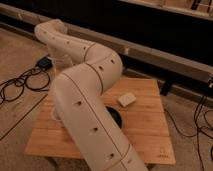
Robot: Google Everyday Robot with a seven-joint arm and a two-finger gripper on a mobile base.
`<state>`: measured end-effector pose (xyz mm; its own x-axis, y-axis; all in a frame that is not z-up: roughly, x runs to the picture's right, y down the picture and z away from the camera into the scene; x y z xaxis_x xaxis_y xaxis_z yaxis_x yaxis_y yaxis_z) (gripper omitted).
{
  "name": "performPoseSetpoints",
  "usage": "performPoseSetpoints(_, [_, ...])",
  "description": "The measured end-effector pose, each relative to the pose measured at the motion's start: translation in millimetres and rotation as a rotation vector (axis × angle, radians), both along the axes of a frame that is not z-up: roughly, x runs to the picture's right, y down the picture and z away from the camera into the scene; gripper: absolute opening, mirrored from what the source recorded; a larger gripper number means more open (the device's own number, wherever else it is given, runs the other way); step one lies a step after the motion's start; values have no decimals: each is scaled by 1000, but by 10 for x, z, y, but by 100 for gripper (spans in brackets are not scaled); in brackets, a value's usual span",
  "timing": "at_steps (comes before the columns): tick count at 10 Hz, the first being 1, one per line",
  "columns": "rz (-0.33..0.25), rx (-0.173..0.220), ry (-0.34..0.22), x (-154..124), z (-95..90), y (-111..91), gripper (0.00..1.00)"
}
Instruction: Move the arm in a circular motion
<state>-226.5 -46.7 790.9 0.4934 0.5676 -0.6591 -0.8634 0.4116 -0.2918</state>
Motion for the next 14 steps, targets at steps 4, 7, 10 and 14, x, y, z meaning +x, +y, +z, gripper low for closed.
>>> performPoseSetpoints(4, [-130,25,-42,-210,-877,685,65])
performPoseSetpoints(7, [31,63,36,166,-1399,1006,65])
performPoseSetpoints(10, [220,113,131,720,-1744,1172,65])
performPoseSetpoints(14, [405,145,226,1482,-1870,1225,65])
